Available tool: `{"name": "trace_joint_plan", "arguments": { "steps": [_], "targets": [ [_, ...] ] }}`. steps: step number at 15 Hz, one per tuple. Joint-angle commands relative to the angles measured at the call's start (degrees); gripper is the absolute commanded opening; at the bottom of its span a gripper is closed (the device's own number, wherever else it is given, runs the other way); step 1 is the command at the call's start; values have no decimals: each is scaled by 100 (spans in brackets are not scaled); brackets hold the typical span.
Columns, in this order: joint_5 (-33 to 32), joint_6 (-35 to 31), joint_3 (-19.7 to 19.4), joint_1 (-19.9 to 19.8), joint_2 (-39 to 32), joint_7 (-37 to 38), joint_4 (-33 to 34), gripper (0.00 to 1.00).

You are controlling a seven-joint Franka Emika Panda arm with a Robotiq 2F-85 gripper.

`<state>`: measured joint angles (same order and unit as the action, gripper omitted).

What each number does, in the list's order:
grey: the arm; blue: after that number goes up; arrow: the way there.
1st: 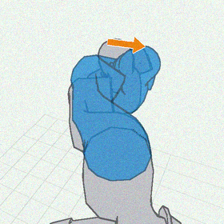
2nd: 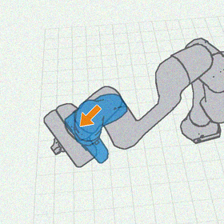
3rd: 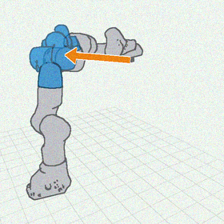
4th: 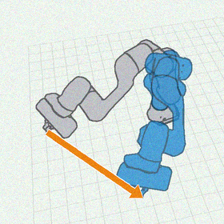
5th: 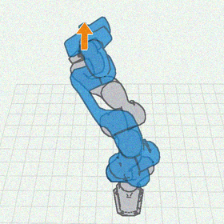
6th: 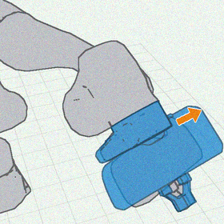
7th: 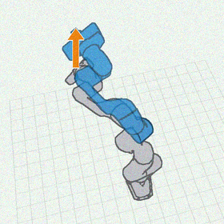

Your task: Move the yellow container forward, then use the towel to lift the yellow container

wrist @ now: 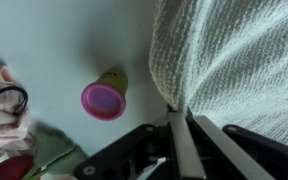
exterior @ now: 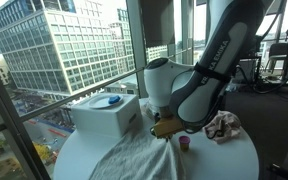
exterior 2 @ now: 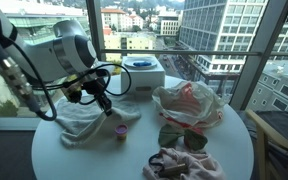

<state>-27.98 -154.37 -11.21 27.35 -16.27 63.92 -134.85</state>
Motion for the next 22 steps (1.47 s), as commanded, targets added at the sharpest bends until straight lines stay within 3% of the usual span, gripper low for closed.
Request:
{"name": "trace_joint_plan", "arguments": {
  "steps": [1, 10, 17, 18, 19, 22],
  "targets": [
    [-545, 293, 29, -399, 236, 246, 65, 4],
    [-223, 1510, 363, -1489, 826, 118, -112, 4],
    [-439, 1719, 340, -2074, 933, 331, -189, 5],
    [-443, 1713, 332, -2145, 917, 338, -199, 11],
    [-357, 1703, 348, -2212, 879, 300, -209, 32],
    [-113, 1877, 430, -2360, 899, -133, -328, 43]
  ]
}}
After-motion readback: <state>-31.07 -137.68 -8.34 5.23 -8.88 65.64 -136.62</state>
